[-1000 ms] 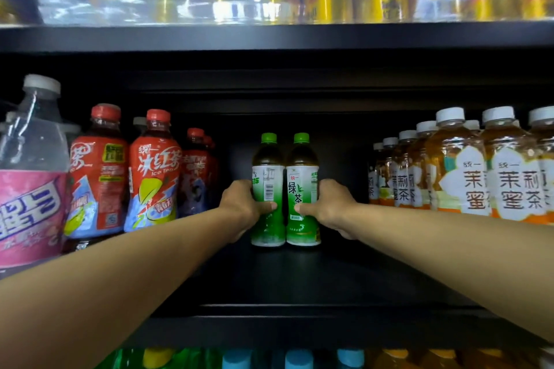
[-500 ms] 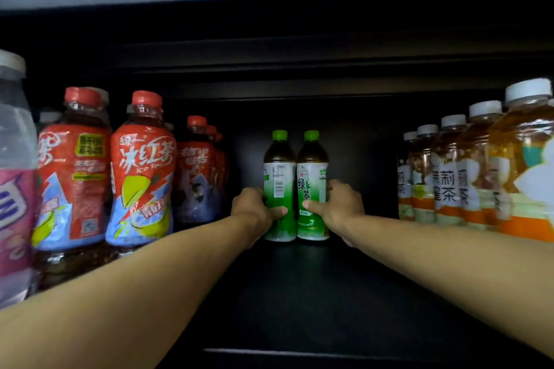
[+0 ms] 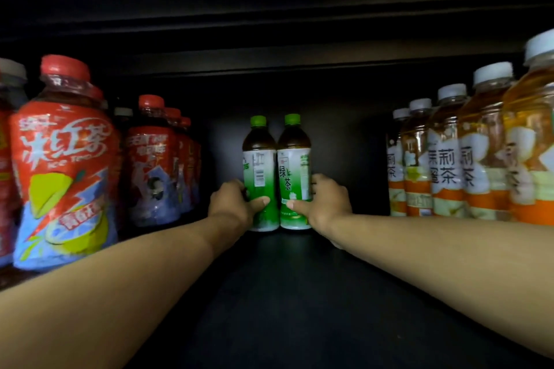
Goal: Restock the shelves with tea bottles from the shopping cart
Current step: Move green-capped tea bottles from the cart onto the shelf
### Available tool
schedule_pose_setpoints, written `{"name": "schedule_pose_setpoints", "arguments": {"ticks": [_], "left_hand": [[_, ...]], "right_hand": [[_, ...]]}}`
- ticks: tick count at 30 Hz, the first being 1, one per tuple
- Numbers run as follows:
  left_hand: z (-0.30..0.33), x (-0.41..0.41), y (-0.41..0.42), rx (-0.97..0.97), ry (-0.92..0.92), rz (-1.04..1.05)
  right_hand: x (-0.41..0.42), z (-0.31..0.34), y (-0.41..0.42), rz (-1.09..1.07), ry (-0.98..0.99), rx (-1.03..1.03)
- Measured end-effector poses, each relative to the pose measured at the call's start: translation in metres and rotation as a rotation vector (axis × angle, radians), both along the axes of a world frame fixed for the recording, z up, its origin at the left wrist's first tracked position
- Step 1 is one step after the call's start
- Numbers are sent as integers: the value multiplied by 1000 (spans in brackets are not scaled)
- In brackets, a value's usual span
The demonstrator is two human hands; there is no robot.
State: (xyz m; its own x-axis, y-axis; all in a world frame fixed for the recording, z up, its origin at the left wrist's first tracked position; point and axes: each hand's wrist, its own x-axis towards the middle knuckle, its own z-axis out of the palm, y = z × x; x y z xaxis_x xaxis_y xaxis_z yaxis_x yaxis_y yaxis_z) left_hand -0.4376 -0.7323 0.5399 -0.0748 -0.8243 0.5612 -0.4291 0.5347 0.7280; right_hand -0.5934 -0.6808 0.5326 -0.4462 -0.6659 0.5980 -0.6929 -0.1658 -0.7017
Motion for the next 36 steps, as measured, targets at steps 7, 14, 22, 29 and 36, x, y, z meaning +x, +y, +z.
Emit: {"name": "schedule_pose_setpoints", "arguments": {"ticks": [7,14,22,29,36], "left_hand": [[2,-1,4,26,-46,24],[-3,3,33,243,-239,-180],[13,24,119,18,-849,-53],[11,84,192,-292,-879,9],[-31,138,252,-553,-883,44]], "right_hand": [[0,1,2,-20,24,34],[16,10,37,1,148,288],[37,19,122,20,567,500],[74,15,229,-67,784,467],[106,-34,295,-129,899,447]]}}
